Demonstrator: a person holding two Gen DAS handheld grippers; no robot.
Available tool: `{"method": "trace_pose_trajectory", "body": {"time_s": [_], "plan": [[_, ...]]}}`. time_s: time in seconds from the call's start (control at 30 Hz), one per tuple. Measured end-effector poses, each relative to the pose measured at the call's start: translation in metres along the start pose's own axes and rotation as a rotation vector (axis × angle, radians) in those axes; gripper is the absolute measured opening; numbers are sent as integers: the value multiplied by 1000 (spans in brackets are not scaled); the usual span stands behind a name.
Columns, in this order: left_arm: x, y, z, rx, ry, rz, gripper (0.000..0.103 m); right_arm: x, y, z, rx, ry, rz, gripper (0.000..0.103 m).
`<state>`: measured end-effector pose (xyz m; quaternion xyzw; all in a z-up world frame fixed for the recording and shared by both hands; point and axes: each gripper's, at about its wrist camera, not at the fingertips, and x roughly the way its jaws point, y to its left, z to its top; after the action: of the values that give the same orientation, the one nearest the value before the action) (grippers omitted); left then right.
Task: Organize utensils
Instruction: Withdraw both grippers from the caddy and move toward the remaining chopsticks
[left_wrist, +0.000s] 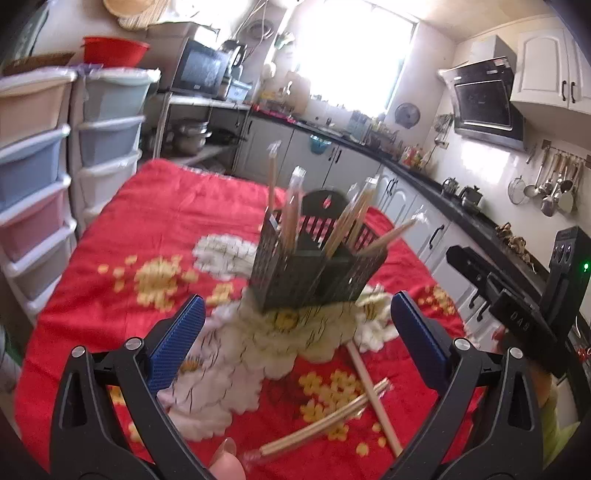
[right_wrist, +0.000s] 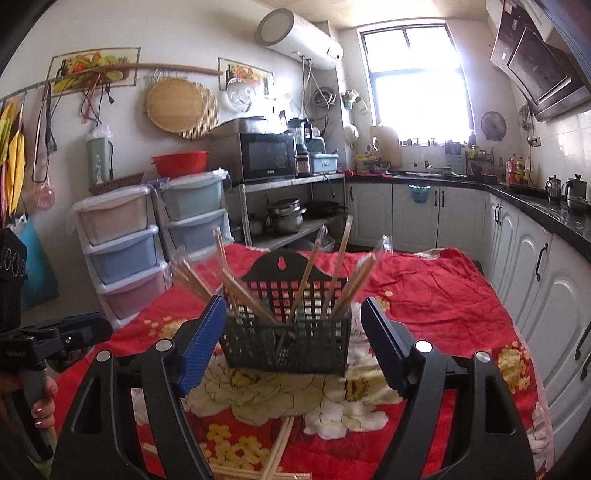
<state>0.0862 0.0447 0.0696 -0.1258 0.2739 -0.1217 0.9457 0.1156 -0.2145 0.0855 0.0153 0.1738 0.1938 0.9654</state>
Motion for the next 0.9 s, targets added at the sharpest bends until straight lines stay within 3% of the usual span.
{"method": "trace_pose_trajectory", "body": {"time_s": [0.33, 0.9], "plan": [[6, 17, -37, -31, 101, 19, 92, 5, 0, -17, -3, 61, 0, 73], [22, 31, -97, -35, 293, -42, 91, 22, 2, -39, -1, 170, 22, 73]]}}
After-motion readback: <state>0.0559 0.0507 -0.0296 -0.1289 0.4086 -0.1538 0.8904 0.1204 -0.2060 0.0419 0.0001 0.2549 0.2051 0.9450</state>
